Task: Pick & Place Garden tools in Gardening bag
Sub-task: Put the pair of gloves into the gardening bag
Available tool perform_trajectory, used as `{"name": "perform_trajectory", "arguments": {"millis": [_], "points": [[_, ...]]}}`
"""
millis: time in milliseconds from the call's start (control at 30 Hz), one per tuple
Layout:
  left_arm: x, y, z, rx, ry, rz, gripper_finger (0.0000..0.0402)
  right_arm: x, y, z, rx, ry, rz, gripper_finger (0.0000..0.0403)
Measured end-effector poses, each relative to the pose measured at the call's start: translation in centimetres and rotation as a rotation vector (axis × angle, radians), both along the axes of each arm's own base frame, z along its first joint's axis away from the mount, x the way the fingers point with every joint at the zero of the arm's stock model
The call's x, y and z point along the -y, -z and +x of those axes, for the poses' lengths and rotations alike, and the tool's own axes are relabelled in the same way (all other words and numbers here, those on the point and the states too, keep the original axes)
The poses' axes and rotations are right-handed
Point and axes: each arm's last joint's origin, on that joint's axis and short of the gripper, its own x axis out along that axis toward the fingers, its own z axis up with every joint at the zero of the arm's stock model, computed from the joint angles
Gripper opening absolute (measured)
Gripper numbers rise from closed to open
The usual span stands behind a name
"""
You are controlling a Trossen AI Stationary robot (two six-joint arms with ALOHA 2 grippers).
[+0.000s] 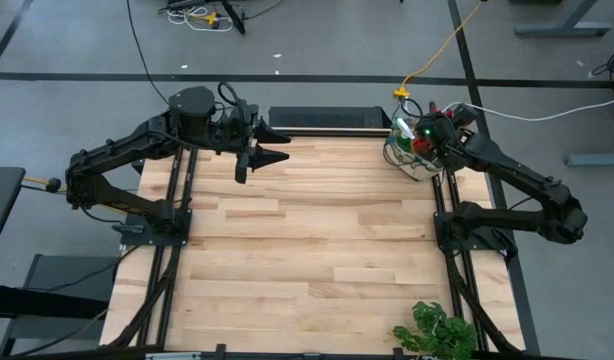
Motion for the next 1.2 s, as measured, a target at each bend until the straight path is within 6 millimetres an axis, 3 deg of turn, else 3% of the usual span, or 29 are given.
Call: {"name": "perform_trajectory", "arguments": {"millis": [433,733,933,1200], "points": [[0.0,0.0,0.0,0.000,0.000,0.000,0.0222,-0.1,3.5,-0.3,-0.070,0.002,0.053,0.0002],[0.0,0.0,0.0,0.000,-0.001,0.000,0.0222,0.0,3.7,-0.2,-0.063,0.002,0.050,0.0016],[0.0,0.0,0.0,0.000,-0.001,0.000,0.0222,0.0,3.8,-0.1,-0.031,-0.028,0.075,0.0057],[0.0,0.0,0.0,0.000,-0.001,0.000,0.0222,0.1,3.6,0.2,0.022,-0.058,0.077,0.0168]]}}
